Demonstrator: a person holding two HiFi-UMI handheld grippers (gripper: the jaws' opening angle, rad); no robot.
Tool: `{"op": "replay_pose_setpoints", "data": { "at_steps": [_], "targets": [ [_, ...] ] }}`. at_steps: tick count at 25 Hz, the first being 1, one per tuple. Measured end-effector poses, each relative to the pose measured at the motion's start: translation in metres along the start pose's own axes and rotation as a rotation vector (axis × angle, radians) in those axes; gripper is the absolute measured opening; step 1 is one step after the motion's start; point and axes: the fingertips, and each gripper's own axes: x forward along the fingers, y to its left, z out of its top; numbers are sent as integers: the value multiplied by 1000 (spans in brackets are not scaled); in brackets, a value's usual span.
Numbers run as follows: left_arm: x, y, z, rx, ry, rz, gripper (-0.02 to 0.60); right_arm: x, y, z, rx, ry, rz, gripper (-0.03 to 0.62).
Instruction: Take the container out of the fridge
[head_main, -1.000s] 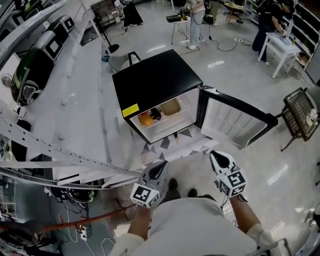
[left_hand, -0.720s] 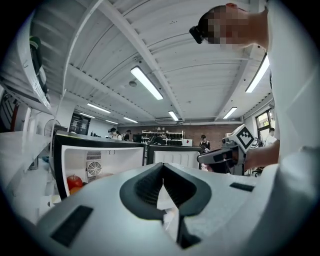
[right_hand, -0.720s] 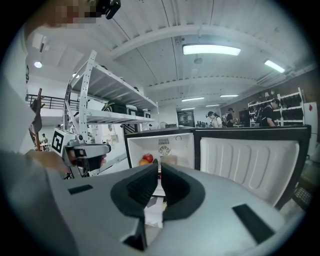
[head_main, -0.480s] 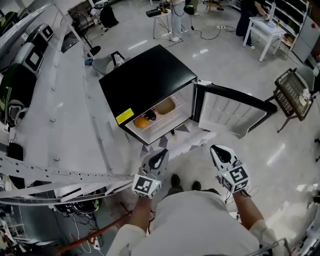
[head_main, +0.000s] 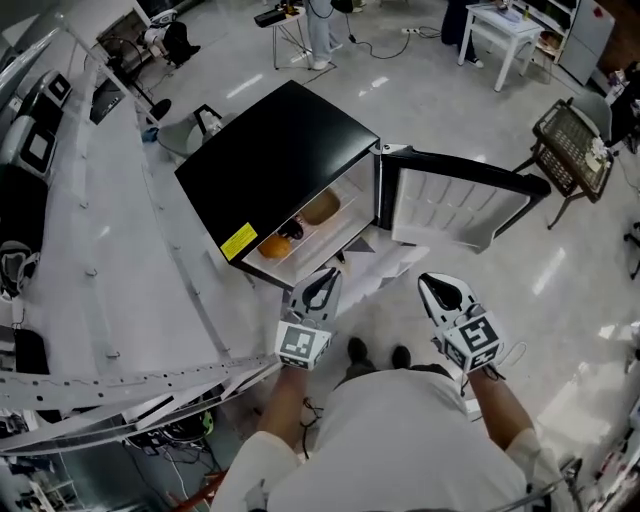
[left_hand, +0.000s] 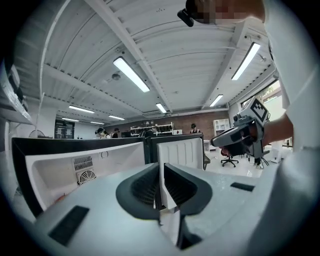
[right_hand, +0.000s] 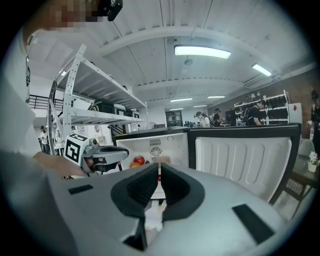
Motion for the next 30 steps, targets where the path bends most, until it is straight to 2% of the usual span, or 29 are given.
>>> {"op": "replay_pose_setpoints", "data": {
  "at_steps": [4,9,14,17,20,23,26,30],
  "targets": [
    [21,15,-16,48,38,9,41,4,0,-5,13,13,-25,21],
    [42,36,-44,189,131,85,97,5,-4,-7,24,21,-58,21],
    [65,54,-84,234,247,109,163,4,-8,-11,27,33,-86,21],
    [78,67,-92,344,296,146,178,6,-10,-13,33,41,-96,21],
    [93,80,-104,498,350,182,186,7,-12,-17,42,48,-108,21],
    [109,89,-124,618,416,179,219,9,-13,-20,49,52,-122,21],
    [122,95,-142,686,469,180,264,9,-15,-21,54,53,-135,21],
    [135,105,-158,743,521,198,293,7,-20,-22,64,58,-159,21]
  ]
}}
